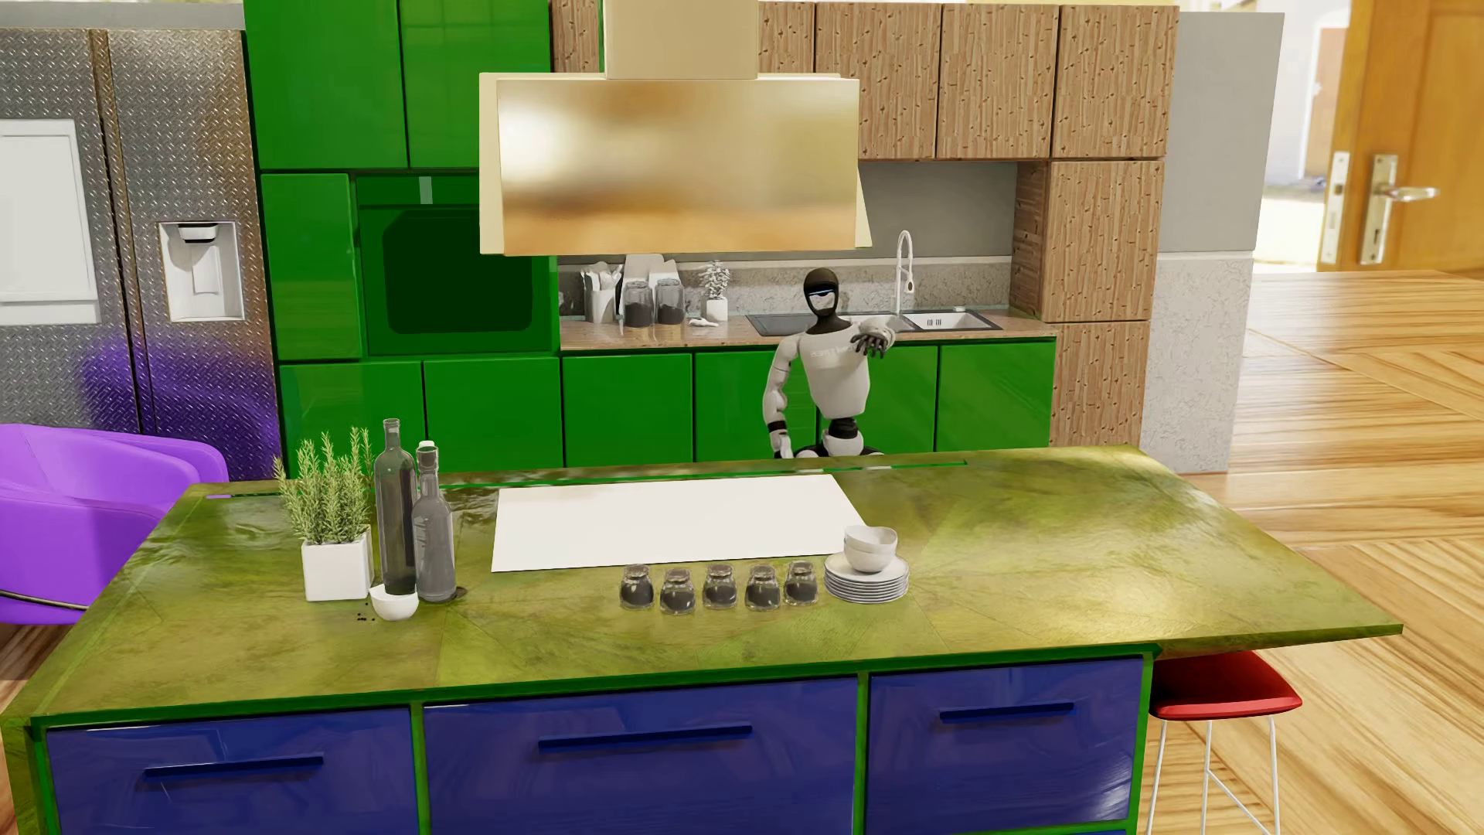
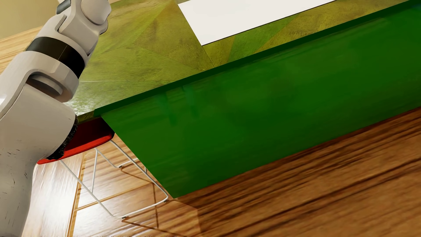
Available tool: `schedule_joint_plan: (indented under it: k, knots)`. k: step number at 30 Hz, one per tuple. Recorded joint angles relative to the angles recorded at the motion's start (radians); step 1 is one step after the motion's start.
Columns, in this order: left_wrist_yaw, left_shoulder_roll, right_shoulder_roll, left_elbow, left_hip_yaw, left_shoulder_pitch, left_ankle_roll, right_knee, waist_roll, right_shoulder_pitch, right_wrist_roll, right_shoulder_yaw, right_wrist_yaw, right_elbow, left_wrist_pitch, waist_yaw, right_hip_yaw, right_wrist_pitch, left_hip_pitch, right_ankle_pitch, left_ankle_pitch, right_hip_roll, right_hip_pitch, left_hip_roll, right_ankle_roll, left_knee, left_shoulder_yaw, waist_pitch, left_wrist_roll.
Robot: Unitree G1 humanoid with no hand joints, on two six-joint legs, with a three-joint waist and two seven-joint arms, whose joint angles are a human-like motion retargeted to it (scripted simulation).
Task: Reach forward
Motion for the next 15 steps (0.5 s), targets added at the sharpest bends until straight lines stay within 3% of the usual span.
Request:
schedule_joint_plan:
  k: [15]
  knots:
    - [0.0,-0.011,0.006,-0.005,0.0,-0.029,0.0,0.045,-0.008,-0.001,0.0,-0.006,0.0,0.002,0.0,-0.01,0.0,0.0,0.014,-0.063,0.003,0.005,0.005,0.004,0.0,0.011,0.029,0.001,0.0]
